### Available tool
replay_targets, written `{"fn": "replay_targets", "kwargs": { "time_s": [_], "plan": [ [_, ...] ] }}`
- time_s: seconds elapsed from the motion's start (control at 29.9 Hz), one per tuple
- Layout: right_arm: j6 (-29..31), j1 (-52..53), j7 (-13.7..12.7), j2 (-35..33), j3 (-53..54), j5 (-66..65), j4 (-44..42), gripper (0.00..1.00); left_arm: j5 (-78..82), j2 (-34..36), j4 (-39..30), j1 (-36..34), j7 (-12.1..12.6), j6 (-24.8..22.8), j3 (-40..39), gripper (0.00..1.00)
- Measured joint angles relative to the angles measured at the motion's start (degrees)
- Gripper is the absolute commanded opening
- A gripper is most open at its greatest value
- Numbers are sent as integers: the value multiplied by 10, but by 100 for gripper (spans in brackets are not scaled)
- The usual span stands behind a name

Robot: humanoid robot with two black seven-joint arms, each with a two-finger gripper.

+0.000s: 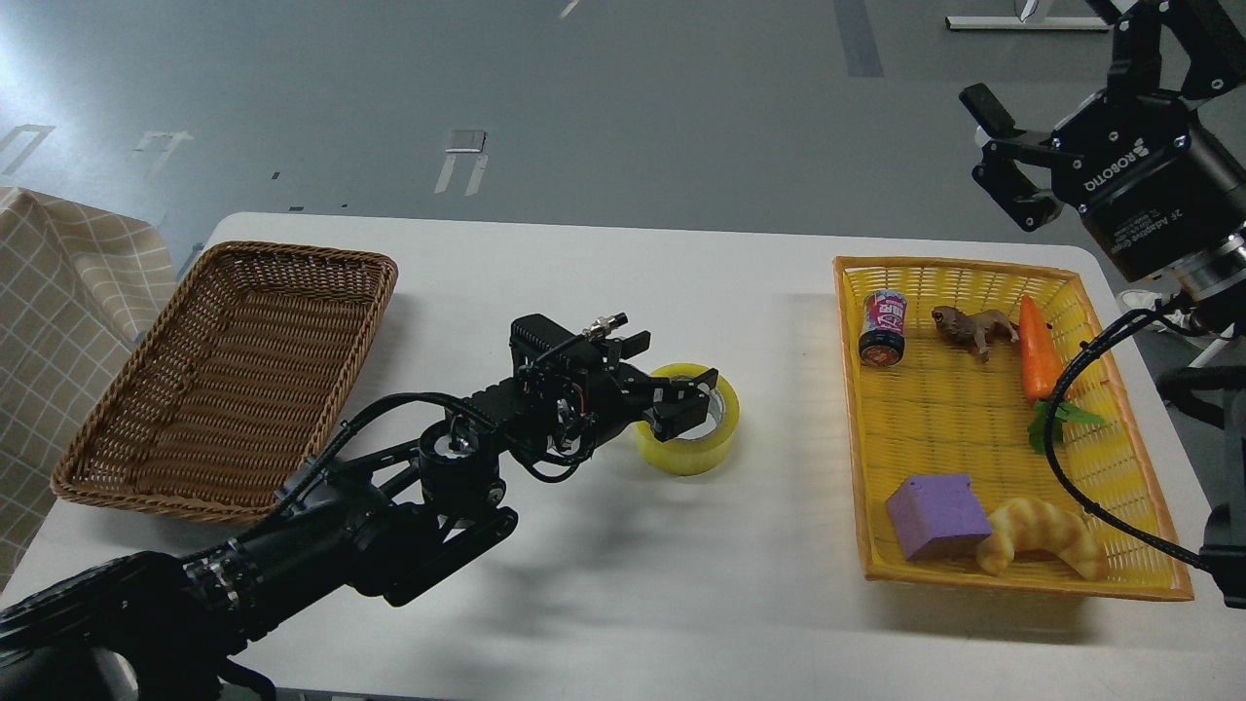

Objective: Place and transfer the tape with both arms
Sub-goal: 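Grip the tape roll's rim with the left gripper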

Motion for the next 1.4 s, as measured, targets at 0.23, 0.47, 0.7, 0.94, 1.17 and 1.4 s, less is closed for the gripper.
{"fn": "replay_targets", "kwargs": {
  "time_s": [0.23, 0.47, 0.7, 0.94, 1.17, 1.4],
  "plan": [
    [0, -6, 0, 0, 3, 0, 0, 99, 0, 0, 14, -1, 0, 5, 12, 98],
    [0, -15, -1, 0, 9, 0, 1, 99, 0, 0, 22, -2, 0, 7, 23, 98],
    [0, -31, -1, 0, 21, 0, 8, 99, 0, 0, 25, -1, 0, 11, 29, 96],
    [0, -34, -1, 0, 30, 0, 9, 99, 0, -1, 33, 1, -12, 11, 29, 78],
    [0, -34, -1, 0, 30, 0, 10, 99, 0, -11, 41, 3, -14, 11, 29, 54],
    [0, -37, -1, -2, 32, -1, 10, 99, 0, -8, 46, 1, -23, 12, 48, 34]
  ]
}}
